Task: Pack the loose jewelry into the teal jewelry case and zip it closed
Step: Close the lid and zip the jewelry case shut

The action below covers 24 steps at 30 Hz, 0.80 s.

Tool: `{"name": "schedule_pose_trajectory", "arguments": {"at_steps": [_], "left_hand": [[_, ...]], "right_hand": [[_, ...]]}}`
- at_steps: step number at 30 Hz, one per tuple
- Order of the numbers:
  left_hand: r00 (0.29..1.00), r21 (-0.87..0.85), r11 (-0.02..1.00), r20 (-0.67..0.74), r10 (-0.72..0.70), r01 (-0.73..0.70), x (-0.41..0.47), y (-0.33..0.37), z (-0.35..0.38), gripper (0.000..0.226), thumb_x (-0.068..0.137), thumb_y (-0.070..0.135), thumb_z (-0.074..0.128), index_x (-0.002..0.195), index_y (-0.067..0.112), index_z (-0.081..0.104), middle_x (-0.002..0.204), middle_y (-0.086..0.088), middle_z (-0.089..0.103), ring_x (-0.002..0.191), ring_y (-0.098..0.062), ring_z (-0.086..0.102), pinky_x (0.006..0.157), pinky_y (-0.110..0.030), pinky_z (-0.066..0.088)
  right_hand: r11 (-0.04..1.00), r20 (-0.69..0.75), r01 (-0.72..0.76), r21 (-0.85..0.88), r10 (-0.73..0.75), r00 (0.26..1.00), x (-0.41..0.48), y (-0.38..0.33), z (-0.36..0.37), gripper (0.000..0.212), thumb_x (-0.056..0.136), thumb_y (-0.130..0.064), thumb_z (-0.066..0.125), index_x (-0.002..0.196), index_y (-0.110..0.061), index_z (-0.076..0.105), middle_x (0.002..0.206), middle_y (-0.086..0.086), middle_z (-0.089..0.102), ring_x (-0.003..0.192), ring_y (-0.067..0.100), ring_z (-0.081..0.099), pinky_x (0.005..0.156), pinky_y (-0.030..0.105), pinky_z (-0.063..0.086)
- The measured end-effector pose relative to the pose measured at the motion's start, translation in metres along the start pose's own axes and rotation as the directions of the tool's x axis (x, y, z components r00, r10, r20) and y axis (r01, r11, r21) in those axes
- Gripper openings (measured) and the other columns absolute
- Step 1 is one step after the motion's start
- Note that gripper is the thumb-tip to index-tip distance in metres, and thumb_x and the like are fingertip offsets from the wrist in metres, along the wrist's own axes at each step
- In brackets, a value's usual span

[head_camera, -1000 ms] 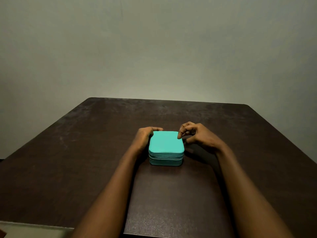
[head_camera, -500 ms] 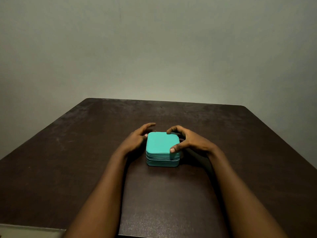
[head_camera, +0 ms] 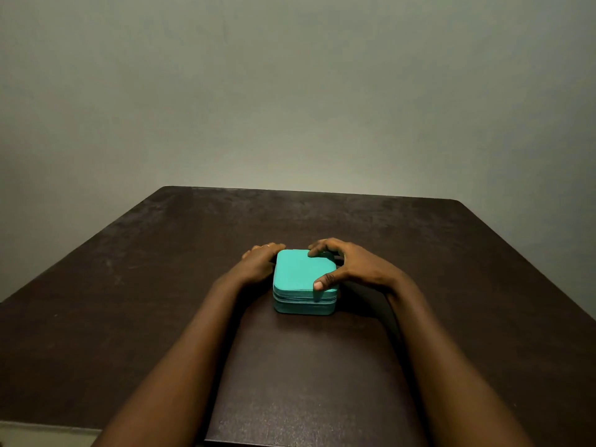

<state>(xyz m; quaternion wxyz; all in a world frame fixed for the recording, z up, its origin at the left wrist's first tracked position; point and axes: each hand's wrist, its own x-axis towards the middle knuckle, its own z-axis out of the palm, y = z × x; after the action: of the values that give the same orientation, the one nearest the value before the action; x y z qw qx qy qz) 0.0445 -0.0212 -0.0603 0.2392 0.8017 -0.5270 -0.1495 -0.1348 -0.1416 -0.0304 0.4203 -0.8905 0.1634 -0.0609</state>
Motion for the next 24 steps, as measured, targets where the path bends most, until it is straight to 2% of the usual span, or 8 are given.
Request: {"name": "schedule_pose_trajectory", "arguments": {"at_steps": [2,5,9,11,13,18,21,24], "left_hand": [[0.999,0.049,0.999,0.024,0.021,-0.022,0.001,0.001,-0.003,0.011,0.095,0.018,0.042,0.089,0.017,0.052,0.110,-0.007,0.056,0.106,-0.029,0.050,0.091,-0.043,0.041],[0.999,-0.006,1.000,0.039,0.024,-0.024,0.005,0.000,-0.011,0.013,0.090,0.005,0.045,0.090,0.010,0.057,0.101,-0.004,0.062,0.092,-0.021,0.056,0.075,-0.033,0.043],[0.998,0.030,0.998,0.004,0.055,-0.056,0.010,0.001,-0.027,0.018,0.085,0.000,0.058,0.097,0.010,0.068,0.102,-0.002,0.069,0.093,-0.012,0.062,0.087,-0.032,0.050],[0.996,0.063,0.994,-0.016,0.086,-0.085,0.010,0.003,-0.032,0.018,0.085,0.004,0.063,0.101,0.008,0.069,0.104,-0.003,0.070,0.092,-0.009,0.061,0.084,-0.026,0.047],[0.995,0.093,0.992,-0.041,0.094,-0.090,0.011,0.004,-0.035,0.017,0.086,0.008,0.064,0.102,0.006,0.070,0.104,-0.006,0.071,0.092,-0.011,0.062,0.082,-0.024,0.045],[0.998,0.061,0.998,-0.063,0.023,-0.019,0.003,-0.002,-0.027,0.006,0.088,0.015,0.060,0.091,0.011,0.064,0.099,-0.007,0.068,0.093,-0.021,0.062,0.083,-0.039,0.049],[0.996,0.032,0.999,-0.087,-0.010,0.013,-0.006,-0.001,-0.023,0.005,0.089,0.012,0.057,0.089,0.008,0.059,0.094,-0.007,0.066,0.090,-0.024,0.060,0.075,-0.035,0.047],[0.995,0.032,0.998,-0.089,-0.043,0.046,-0.014,0.003,-0.022,0.005,0.090,0.011,0.054,0.085,0.012,0.055,0.090,-0.003,0.061,0.086,-0.020,0.055,0.069,-0.028,0.039]], "right_hand": [[1.000,-0.001,0.000,0.013,0.000,1.000,0.000,0.001,0.000,0.059,0.065,-0.029,0.082,0.118,-0.027,0.055,0.135,-0.009,0.046,0.125,0.013,0.043,0.100,0.025,0.036],[1.000,0.003,-0.005,0.031,0.005,1.000,0.001,0.001,0.001,0.063,0.061,-0.034,0.081,0.119,-0.028,0.055,0.133,-0.011,0.046,0.123,0.012,0.043,0.098,0.024,0.037],[0.999,0.004,0.001,0.032,-0.001,1.000,0.001,0.002,0.000,0.064,0.059,-0.035,0.080,0.118,-0.027,0.055,0.131,-0.012,0.047,0.121,0.011,0.044,0.096,0.022,0.036],[1.000,0.006,0.002,0.026,-0.002,1.000,0.001,0.002,0.000,0.066,0.057,-0.038,0.079,0.118,-0.028,0.055,0.132,-0.011,0.047,0.122,0.011,0.044,0.095,0.022,0.037],[1.000,0.000,0.002,0.018,-0.002,1.000,0.002,0.002,0.000,0.065,0.059,-0.036,0.082,0.118,-0.028,0.055,0.132,-0.011,0.048,0.122,0.011,0.044,0.097,0.023,0.038],[1.000,-0.018,0.007,-0.017,-0.007,1.000,0.001,0.003,0.000,0.056,0.065,-0.036,0.082,0.113,-0.035,0.054,0.132,-0.013,0.048,0.122,0.010,0.045,0.102,0.031,0.041],[1.000,-0.024,0.008,-0.023,-0.009,1.000,-0.001,0.003,0.000,0.054,0.066,-0.033,0.082,0.113,-0.034,0.055,0.131,-0.013,0.048,0.121,0.010,0.045,0.101,0.029,0.041],[0.999,-0.044,0.018,-0.035,-0.020,0.999,0.000,0.003,0.000,0.052,0.066,-0.032,0.082,0.111,-0.035,0.056,0.128,-0.014,0.050,0.119,0.008,0.046,0.098,0.025,0.039]]}}
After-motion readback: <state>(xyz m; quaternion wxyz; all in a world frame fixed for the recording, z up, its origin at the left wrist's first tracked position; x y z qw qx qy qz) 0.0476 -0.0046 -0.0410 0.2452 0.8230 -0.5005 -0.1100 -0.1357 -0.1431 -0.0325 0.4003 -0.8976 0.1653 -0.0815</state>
